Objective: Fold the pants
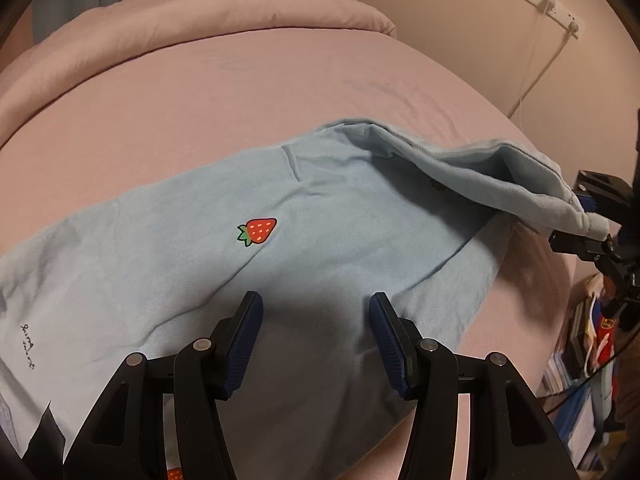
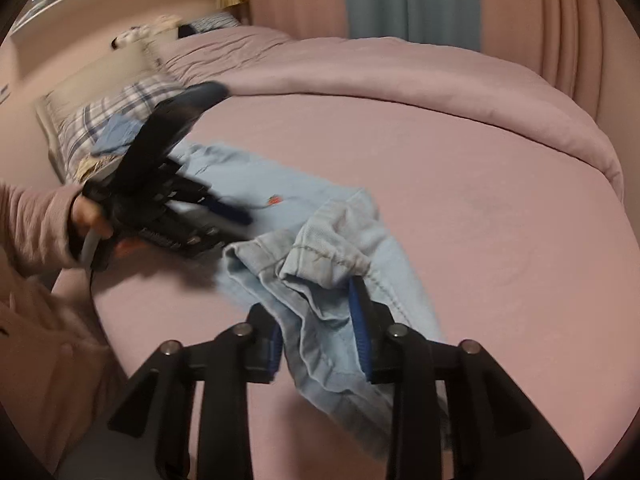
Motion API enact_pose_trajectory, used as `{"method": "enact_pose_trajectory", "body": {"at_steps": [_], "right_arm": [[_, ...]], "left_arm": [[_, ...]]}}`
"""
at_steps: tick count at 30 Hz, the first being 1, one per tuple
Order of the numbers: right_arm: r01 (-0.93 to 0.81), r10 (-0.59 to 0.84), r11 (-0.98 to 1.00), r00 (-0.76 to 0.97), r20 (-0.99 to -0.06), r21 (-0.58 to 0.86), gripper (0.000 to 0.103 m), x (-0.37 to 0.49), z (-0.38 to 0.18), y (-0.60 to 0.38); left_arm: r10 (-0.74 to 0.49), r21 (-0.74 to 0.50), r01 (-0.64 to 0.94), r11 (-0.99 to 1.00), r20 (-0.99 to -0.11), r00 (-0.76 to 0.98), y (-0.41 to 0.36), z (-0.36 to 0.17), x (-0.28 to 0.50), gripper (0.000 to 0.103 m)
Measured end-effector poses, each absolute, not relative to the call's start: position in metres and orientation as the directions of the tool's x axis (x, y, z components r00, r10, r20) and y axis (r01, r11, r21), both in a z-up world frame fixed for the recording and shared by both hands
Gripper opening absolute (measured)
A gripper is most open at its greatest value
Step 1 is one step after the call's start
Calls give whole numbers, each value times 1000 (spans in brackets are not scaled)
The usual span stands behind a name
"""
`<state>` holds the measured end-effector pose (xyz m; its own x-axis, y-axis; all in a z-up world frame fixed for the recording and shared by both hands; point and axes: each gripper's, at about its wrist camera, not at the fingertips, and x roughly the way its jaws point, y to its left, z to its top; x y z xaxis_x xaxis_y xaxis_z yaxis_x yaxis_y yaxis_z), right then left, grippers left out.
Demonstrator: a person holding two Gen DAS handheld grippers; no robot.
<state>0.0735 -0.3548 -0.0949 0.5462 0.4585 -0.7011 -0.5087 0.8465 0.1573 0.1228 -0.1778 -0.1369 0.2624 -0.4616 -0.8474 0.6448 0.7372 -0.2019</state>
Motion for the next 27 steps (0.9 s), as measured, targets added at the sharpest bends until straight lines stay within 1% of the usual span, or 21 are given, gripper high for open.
{"method": "enact_pose_trajectory", "body": {"at_steps": [2, 3, 4, 5, 7, 9, 11, 12, 13, 14, 15, 17, 19, 21, 23, 24, 26, 27], "right_arm": [[-483, 420, 866, 565, -710, 128, 36, 69, -96, -352], [-469, 392, 878, 582, -713, 100, 50, 68, -95, -352], [-468, 371, 881, 597, -711, 66, 67, 65, -93, -350], [-477, 367, 878, 605, -707, 48, 71, 60, -93, -348], [-484, 343, 875, 615, -710, 3, 71, 64, -90, -343], [-501, 360, 865, 605, -710, 11, 71, 70, -82, -336], [-497, 334, 868, 613, -716, -21, 71, 76, -83, -330], [-500, 320, 866, 604, -730, -35, 58, 80, -86, -326], [-512, 315, 857, 604, -732, -53, 17, 79, -86, -323], [-528, 305, 845, 613, -729, -90, 14, 79, -87, -319], [-514, 264, 849, 618, -741, -126, 13, 82, -89, -319], [-501, 243, 857, 598, -764, -120, 12, 91, -92, -327], [-467, 186, 870, 611, -770, -160, 12, 101, -89, -341], [-402, 133, 896, 647, -751, -188, 12, 117, -76, -364], [-353, 124, 921, 668, -733, -166, 10, 137, -60, -390], [-327, 105, 930, 675, -731, -169, 7, 152, -56, -403], [-265, 75, 956, 638, -766, -128, 8, 190, -62, -432], [-209, 40, 972, 610, -791, -112, 17, 211, -72, -447]], "left_arm": [[-457, -194, 650, 735, -849, 264, -177, -137, 122, 55], [-457, -192, 651, 734, -849, 265, -177, -137, 121, 55], [-456, -190, 653, 733, -850, 265, -177, -138, 121, 55], [-454, -188, 653, 734, -851, 265, -177, -138, 121, 55], [-449, -185, 650, 737, -853, 265, -178, -137, 121, 55], [-446, -183, 649, 738, -855, 266, -179, -137, 121, 55], [-445, -181, 650, 738, -855, 268, -179, -138, 121, 55], [-444, -179, 651, 738, -855, 268, -185, -138, 121, 56], [-444, -178, 653, 736, -855, 268, -185, -139, 121, 56], [-442, -175, 656, 734, -856, 267, -186, -139, 121, 56], [-439, -169, 659, 733, -858, 268, -187, -139, 121, 57], [-434, -159, 666, 729, -860, 269, -187, -140, 119, 57], [-423, -147, 671, 727, -865, 269, -189, -140, 118, 57], [-422, -159, 663, 731, -869, 257, -190, -139, 121, 57], [-435, -197, 640, 742, -869, 236, -191, -138, 130, 57], [-434, -203, 629, 750, -869, 237, -193, -138, 134, 57], [-440, -219, 611, 761, -866, 237, -194, -137, 141, 57], [-442, -225, 605, 764, -866, 236, -195, -137, 143, 57]]}}
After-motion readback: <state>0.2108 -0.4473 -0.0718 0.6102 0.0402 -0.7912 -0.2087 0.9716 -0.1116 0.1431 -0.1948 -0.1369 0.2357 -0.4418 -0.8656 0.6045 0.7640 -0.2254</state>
